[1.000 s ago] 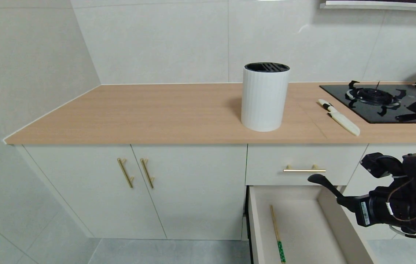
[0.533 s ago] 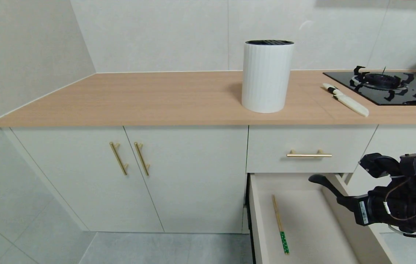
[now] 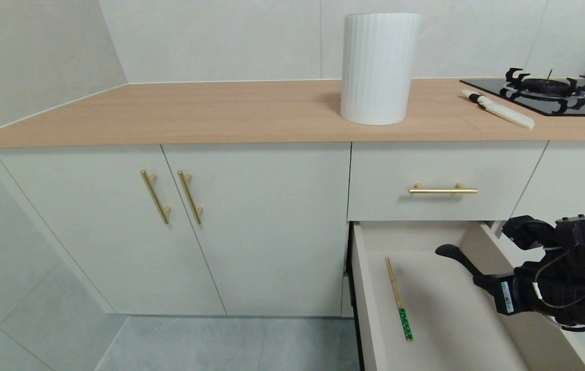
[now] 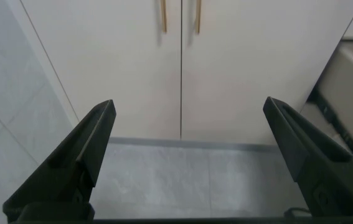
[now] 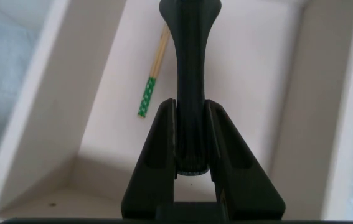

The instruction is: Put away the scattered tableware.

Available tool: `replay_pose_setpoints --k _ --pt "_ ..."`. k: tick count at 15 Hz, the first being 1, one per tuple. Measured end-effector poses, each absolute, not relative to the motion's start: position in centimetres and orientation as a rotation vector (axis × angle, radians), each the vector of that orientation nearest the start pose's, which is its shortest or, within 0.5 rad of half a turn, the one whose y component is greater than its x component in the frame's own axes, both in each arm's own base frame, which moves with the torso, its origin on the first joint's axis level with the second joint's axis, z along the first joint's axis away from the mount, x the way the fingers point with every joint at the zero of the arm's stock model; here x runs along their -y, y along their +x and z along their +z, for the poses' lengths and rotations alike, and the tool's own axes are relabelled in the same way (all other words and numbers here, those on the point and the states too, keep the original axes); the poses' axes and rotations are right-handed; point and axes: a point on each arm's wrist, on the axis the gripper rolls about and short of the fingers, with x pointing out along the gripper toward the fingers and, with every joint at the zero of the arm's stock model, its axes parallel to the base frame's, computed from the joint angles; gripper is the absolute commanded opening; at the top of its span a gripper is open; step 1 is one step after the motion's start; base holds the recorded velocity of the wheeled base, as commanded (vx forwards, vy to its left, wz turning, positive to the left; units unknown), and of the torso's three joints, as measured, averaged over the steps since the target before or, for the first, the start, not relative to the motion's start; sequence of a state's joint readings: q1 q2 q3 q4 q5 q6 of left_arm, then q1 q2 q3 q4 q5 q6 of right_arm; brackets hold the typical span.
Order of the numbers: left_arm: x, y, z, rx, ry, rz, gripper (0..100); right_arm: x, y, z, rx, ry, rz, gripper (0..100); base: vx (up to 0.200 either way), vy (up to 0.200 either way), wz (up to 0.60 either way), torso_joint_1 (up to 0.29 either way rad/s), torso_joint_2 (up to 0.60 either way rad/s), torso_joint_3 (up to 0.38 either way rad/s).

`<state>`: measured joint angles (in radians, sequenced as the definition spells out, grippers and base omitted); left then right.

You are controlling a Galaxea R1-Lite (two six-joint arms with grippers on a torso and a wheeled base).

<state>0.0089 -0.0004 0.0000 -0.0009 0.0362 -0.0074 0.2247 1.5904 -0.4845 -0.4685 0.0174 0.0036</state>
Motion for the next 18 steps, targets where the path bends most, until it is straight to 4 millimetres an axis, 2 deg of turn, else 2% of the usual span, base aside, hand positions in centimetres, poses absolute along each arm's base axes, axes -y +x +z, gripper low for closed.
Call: replay_pose_setpoints --k 6,10,14,18 --pt "-0.1 -2.3 7.6 0.002 -0.007 0.045 100 -5.1 23.6 11.6 -0.598 -0.054 0.210 0 0.000 0.000 0.00 -0.011 0.04 0.027" --pt "-0.1 -2.3 7.6 0.002 -0.007 0.045 100 -5.6 24.9 10.0 -0.652 -0.030 0.153 0 0.000 0.000 0.00 0.000 0.00 0.000" --pt "-0.1 -2.3 7.6 0.002 -0.007 0.046 100 -7.2 27.8 5.6 -0.749 0.024 0.075 0 0.000 0.000 0.00 0.000 0.00 0.000" --pt "-0.1 -2.3 7.6 0.002 -0.007 0.046 100 -8.1 30.1 0.3 -0.740 0.017 0.028 0 0.000 0.000 0.00 0.000 0.00 0.000"
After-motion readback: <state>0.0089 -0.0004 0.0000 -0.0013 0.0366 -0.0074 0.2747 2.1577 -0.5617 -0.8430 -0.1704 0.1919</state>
